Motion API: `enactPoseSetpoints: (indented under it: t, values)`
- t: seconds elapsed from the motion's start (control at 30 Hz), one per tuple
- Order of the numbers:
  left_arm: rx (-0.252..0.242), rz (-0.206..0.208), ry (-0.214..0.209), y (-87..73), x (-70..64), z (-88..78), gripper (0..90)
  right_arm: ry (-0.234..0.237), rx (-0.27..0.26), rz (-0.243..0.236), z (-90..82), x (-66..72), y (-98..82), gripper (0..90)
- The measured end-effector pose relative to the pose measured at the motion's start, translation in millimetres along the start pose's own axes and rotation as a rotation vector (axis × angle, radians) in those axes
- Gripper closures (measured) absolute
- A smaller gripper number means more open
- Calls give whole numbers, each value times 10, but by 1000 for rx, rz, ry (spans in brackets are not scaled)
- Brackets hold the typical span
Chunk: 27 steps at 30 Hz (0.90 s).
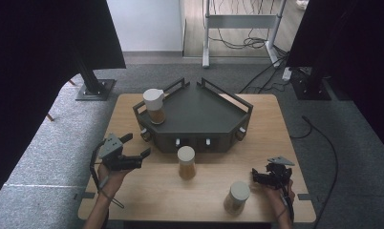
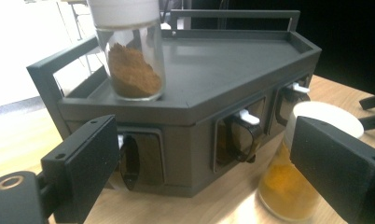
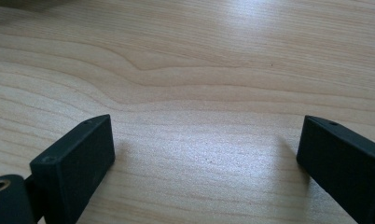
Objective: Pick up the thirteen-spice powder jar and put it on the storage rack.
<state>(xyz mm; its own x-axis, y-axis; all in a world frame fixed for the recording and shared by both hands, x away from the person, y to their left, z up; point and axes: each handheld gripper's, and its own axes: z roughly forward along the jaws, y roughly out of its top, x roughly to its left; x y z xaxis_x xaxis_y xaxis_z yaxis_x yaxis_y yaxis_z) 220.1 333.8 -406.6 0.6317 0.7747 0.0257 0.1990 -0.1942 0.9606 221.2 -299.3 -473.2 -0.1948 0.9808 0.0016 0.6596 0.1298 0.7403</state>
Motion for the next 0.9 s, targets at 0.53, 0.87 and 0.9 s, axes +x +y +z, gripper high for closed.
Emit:
enactPoseSetpoints:
  t: [0.53, 0.87, 0.9]
  values:
    - [39, 7, 11, -236, -90, 17, 83, -1, 0, 1, -2, 3, -2, 34]
    - [74, -4, 7, -369, -107, 60, 84, -1, 0, 1, -3, 5, -3, 34]
    - [78, -5, 5, -383, -106, 67, 83, -1, 0, 1, -3, 5, -3, 34]
